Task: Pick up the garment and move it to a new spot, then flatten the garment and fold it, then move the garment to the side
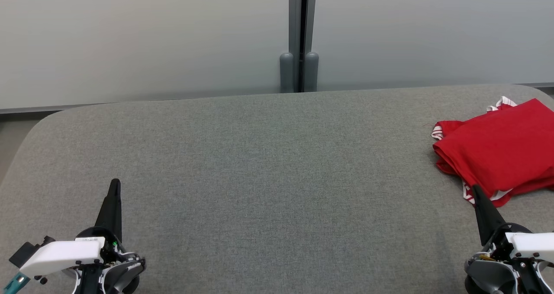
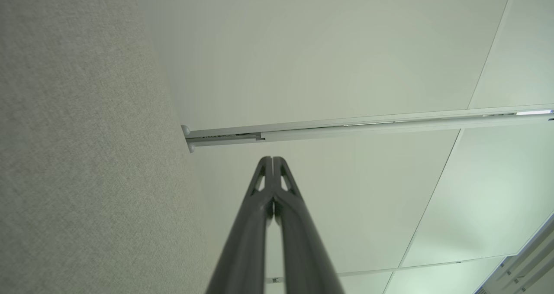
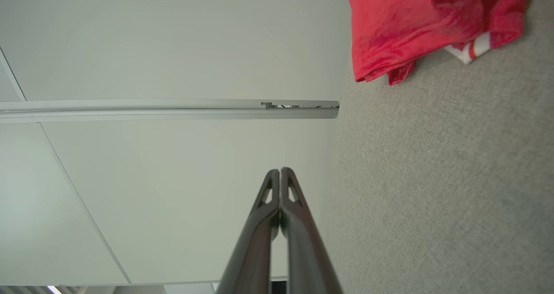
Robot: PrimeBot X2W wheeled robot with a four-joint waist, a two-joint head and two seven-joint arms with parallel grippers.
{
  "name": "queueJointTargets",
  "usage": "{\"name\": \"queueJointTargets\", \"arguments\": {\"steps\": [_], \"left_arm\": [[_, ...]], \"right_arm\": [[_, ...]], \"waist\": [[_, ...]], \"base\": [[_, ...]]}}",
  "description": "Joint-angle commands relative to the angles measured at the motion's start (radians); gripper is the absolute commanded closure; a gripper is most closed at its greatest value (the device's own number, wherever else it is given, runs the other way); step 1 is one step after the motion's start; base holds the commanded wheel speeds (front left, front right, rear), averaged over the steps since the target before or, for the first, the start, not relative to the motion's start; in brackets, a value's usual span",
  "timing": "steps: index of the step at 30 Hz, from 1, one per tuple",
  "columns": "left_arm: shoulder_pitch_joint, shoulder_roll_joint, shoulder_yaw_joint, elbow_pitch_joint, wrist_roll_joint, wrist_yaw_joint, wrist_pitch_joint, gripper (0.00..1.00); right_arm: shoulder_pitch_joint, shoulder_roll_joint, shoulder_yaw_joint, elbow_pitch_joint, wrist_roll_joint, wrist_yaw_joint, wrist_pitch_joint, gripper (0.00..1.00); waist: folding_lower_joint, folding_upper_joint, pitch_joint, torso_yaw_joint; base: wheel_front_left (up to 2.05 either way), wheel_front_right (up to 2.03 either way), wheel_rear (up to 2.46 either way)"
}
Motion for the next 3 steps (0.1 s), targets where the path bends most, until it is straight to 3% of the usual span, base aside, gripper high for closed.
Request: {"name": "queueJointTargets", "arguments": {"steps": [1, 3], "left_arm": [[-0.013, 0.006, 0.004, 0.001, -0.001, -0.008, 0.004, 1.0], [-0.013, 0.006, 0.004, 0.001, -0.001, -0.008, 0.004, 1.0]], "right_arm": [[-0.008, -0.003, -0.002, -0.003, 0.002, 0.0, 0.002, 1.0], [-0.008, -0.003, -0.002, -0.003, 0.002, 0.0, 0.002, 1.0]], "waist": [[0.0, -0.0001, 0.0, 0.0], [0.0, -0.0001, 0.0, 0.0]], "base": [[0.0, 0.0, 0.0], [0.0, 0.0, 0.0]]}}
